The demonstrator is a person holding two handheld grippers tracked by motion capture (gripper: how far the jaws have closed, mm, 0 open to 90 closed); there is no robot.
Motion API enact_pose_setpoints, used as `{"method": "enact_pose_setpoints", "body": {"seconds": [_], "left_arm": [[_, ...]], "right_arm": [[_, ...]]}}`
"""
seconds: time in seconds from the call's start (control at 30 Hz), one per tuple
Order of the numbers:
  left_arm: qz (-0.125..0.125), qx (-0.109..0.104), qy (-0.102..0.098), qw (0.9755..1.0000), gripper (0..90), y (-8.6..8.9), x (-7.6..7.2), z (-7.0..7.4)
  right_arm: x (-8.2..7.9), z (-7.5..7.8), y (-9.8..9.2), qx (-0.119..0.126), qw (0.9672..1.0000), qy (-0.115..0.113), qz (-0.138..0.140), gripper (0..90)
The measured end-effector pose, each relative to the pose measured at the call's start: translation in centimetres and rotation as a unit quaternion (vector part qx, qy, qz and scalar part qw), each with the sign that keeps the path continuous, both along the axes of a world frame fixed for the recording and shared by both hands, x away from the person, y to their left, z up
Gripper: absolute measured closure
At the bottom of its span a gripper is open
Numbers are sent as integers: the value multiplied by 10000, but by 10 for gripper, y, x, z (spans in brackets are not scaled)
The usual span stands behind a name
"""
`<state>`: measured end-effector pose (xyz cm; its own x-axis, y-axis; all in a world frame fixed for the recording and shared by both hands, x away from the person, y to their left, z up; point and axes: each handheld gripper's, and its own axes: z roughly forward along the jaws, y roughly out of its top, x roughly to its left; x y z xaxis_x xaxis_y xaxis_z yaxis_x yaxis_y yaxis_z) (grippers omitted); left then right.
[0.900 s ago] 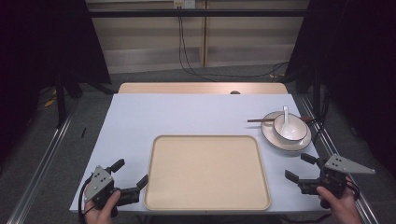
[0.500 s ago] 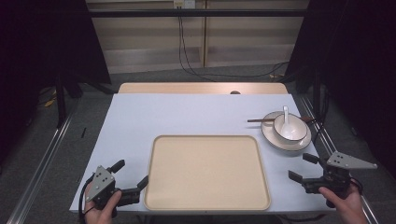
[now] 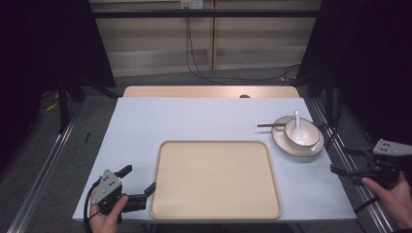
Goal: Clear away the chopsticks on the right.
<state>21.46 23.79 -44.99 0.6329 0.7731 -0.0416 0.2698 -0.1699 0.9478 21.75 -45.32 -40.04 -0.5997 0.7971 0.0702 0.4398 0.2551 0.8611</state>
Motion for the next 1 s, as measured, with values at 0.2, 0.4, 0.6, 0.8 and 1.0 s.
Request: {"method": "enact_pose_setpoints", "body": {"seconds": [0.2, 0.4, 0.6, 0.8, 1.0], "left_arm": [[-138, 42, -43, 9999, 15, 0, 0, 0], [-125, 79, -33, 9999, 15, -1, -1, 0], [-117, 89, -36, 9999, 15, 0, -1, 0], [-102, 115, -8, 9999, 15, 0, -1, -1], [-113, 145, -25, 9998, 14, -1, -1, -1]], "right_arm": [[31, 8, -16, -284, 9995, 49, 115, 62], [87, 20, -20, -779, 9957, 365, 354, 35], [134, 25, -26, -1006, 9927, 529, 403, 80], [175, 15, -27, -1243, 9871, 858, 539, 232], [205, 2, -30, -1377, 9818, 1205, 518, 437]]}}
